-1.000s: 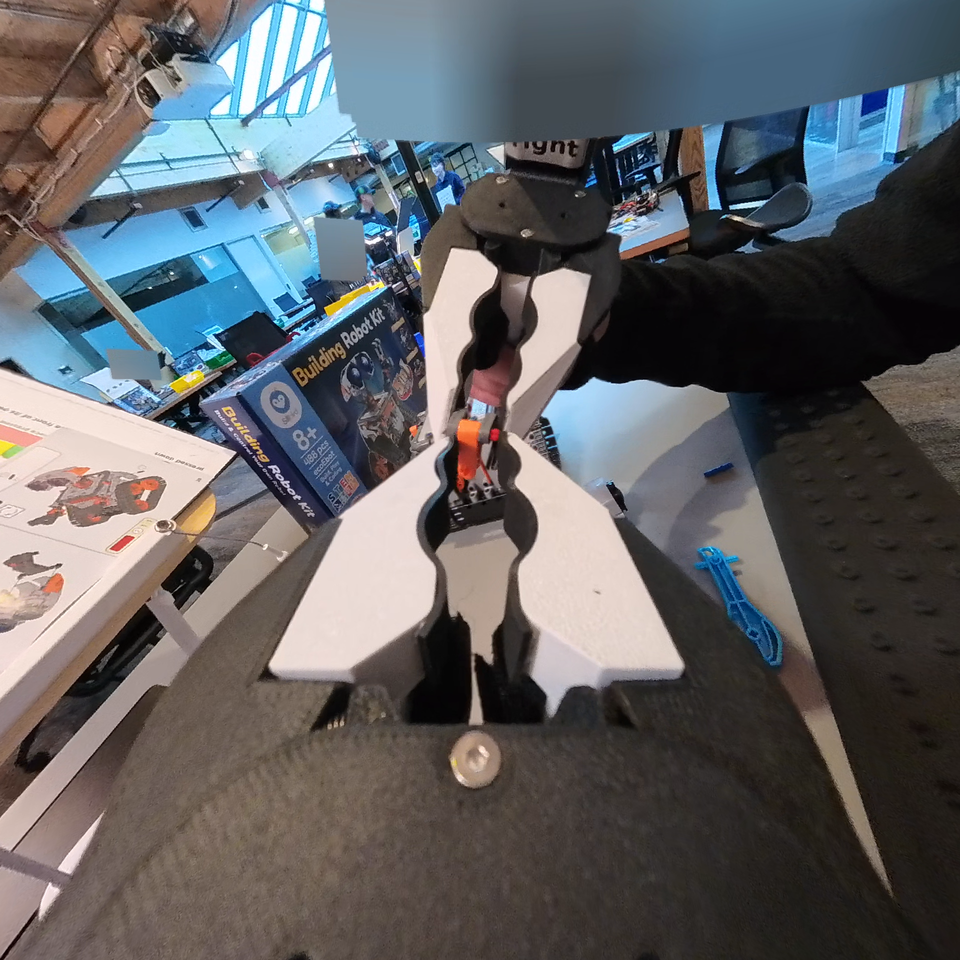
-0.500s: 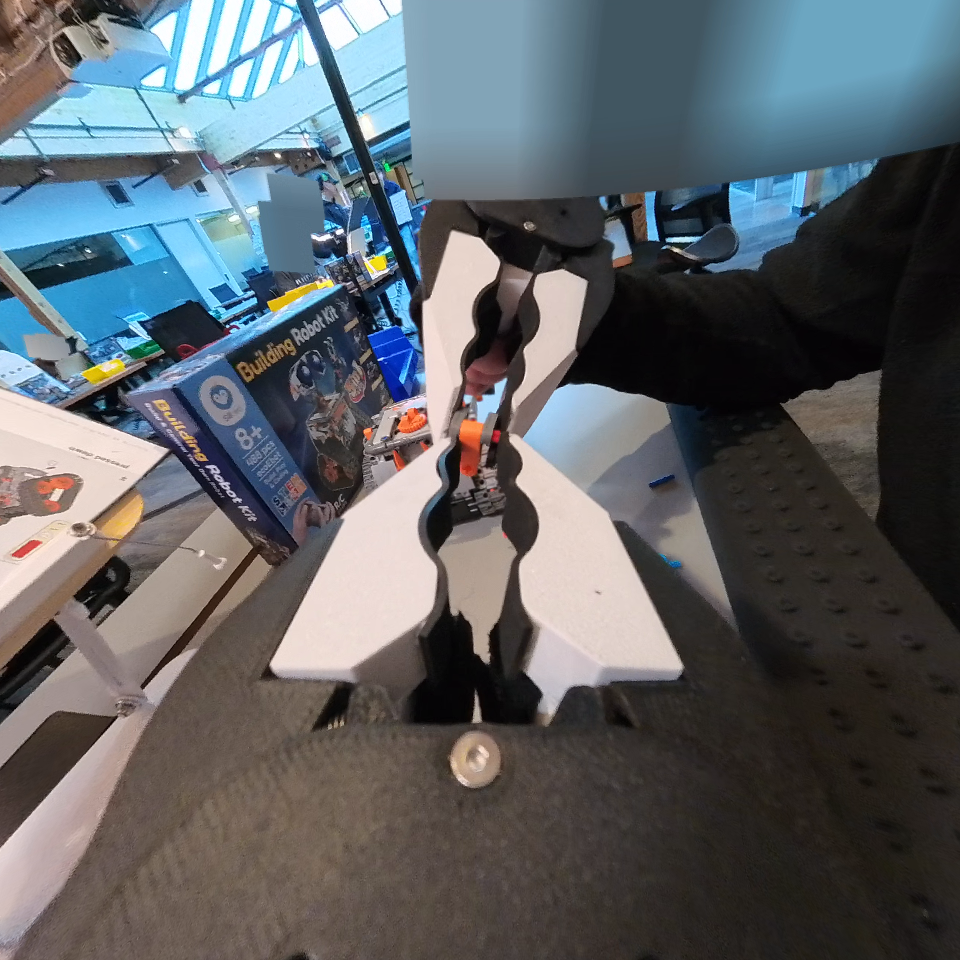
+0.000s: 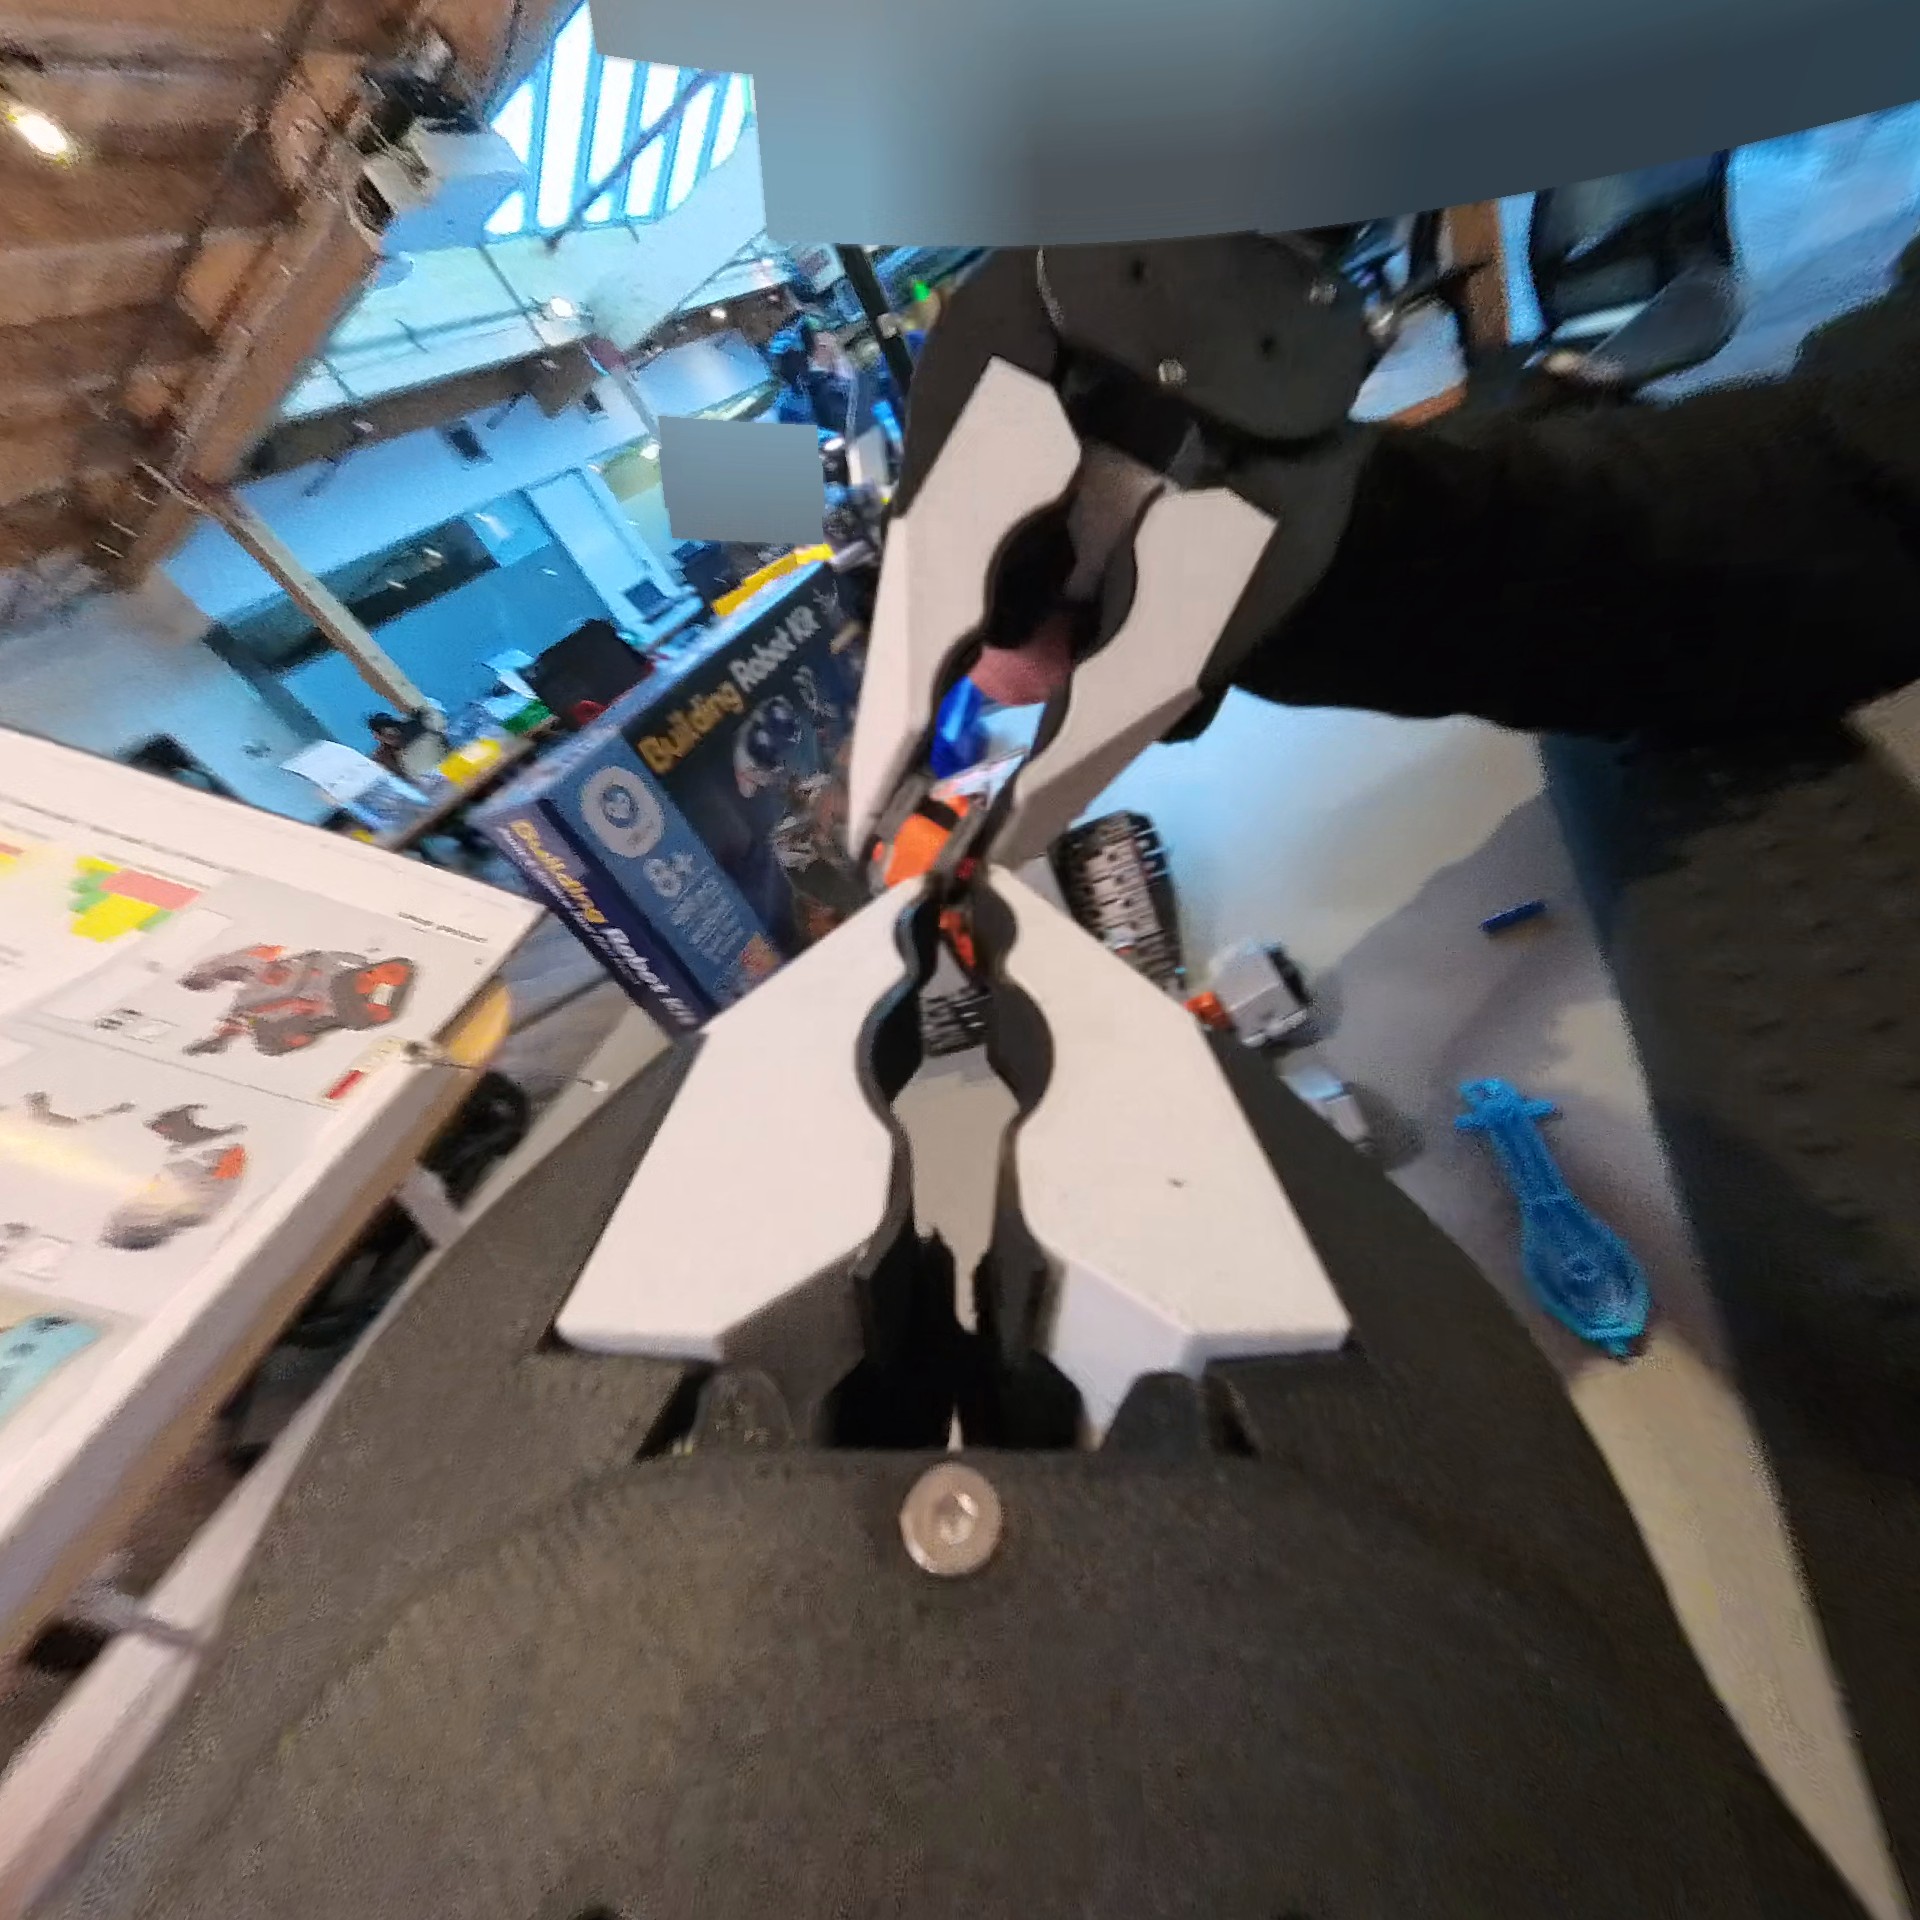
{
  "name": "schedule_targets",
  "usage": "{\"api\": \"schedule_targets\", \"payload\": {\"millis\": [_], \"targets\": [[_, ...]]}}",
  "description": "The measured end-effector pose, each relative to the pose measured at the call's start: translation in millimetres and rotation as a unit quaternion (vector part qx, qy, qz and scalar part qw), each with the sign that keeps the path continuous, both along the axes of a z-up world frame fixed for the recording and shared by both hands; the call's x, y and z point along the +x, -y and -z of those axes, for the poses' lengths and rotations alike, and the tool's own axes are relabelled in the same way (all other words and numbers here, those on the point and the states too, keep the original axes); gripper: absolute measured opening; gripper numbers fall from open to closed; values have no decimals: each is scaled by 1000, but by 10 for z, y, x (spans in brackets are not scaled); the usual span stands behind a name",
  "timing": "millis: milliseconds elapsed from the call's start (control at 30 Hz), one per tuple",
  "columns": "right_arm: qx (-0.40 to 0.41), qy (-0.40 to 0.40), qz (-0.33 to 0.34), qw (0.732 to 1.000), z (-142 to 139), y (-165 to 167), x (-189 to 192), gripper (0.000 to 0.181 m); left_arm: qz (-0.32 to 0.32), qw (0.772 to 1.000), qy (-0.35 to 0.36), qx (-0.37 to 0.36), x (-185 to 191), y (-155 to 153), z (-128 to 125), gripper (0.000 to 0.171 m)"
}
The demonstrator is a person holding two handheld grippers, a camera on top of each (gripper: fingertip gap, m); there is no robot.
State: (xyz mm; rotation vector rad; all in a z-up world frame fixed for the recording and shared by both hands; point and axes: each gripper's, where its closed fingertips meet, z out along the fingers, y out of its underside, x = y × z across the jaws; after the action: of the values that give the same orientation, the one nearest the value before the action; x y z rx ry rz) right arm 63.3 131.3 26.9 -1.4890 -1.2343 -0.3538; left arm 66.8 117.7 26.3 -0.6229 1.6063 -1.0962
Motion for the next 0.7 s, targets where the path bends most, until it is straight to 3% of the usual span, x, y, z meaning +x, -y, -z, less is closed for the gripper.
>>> {"api": "schedule_targets", "payload": {"millis": [233,633,700], "targets": [[40,52,40,997,-8,-28,26,13,-28,999,6,23,15,-23,15,1],[27,116,80,990,158,-71,112,12,-103,992,-17,77,115,-89,191,0],[3,121,56,991,243,-33,45,13,-122,990,-15,67,126,-147,180,0]]}}
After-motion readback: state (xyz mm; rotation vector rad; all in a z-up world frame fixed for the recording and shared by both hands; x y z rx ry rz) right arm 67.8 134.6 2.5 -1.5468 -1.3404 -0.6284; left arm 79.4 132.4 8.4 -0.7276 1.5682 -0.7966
